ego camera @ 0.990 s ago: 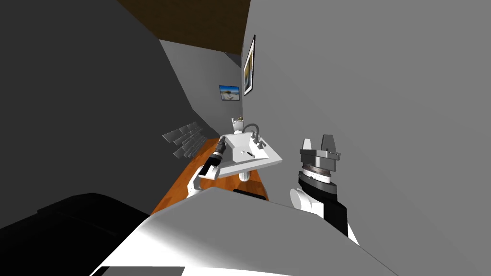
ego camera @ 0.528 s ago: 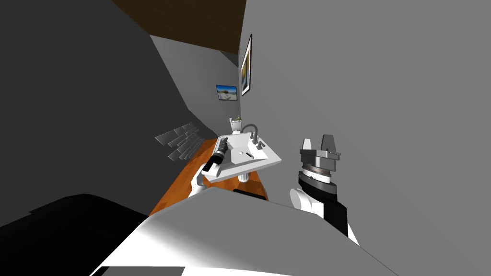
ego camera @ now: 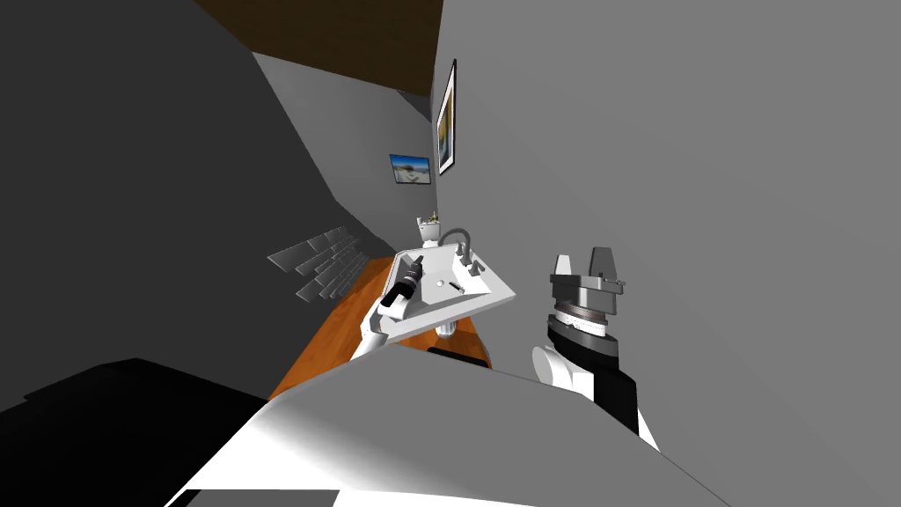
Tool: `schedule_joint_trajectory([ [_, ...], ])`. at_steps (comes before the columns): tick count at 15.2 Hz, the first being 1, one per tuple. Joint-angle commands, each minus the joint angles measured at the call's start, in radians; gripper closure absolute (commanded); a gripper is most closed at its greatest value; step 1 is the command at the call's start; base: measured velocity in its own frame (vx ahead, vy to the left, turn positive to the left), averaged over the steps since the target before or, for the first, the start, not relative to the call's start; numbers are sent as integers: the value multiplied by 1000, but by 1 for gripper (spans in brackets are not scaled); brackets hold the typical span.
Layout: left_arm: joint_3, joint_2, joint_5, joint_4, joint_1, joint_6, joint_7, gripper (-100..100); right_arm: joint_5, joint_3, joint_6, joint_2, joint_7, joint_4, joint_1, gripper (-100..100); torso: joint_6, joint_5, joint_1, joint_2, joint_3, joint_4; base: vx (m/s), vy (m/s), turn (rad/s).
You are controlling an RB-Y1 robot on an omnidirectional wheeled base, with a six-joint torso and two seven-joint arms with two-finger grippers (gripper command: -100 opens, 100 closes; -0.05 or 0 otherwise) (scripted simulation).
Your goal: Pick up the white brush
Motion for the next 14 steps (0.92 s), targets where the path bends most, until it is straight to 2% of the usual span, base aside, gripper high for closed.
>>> schedule_joint_trajectory([
  [1, -2, 7, 8, 14, -16, 50, 7, -100, 0, 0, 0, 0, 0, 0, 0, 0, 0, 0, 0, 0, 0, 0, 41, 21, -121],
  [3, -2, 7, 8, 14, -16, 65, 7, -100, 0, 0, 0, 0, 0, 0, 0, 0, 0, 0, 0, 0, 0, 0, 23, 14, -48],
  [4, -7, 7, 13, 42, -47, 102, 13, -100, 0, 0, 0, 0, 0, 0, 0, 0, -1, 0, 0, 1, 0, 0, 27, 10, -95],
  [7, -7, 7, 13, 42, -47, 134, 13, -100, 0, 0, 0, 0, 0, 0, 0, 0, 0, 0, 0, 0, 0, 0, 27, 17, -65],
  [8, -13, 7, 19, 71, -79, 170, 20, -100, 0, 0, 0, 0, 0, 0, 0, 0, -1, 0, 0, 1, 0, 0, 22, 14, -104],
  [10, -13, 7, 19, 71, -79, 204, 20, -100, 0, 0, 0, 0, 0, 0, 0, 0, 0, 0, 0, 0, 0, 0, 28, 24, -93],
  [11, -18, 7, 24, 101, -111, 228, 26, -100, 0, 0, 0, 0, 0, 0, 0, 0, 0, 0, 0, 0, 0, 0, 48, 26, -117],
  [13, -18, 7, 24, 101, -111, 274, 26, -100, 0, 0, 0, 0, 0, 0, 0, 0, 0, 0, 1, -1, -1, 0, 41, 26, -79],
  [14, -18, 7, 24, 101, -111, 274, 26, -100, 0, 0, 0, 0, 0, 0, 0, 0, 0, 0, 1, -1, 0, 0, 16, 11, -2],
])
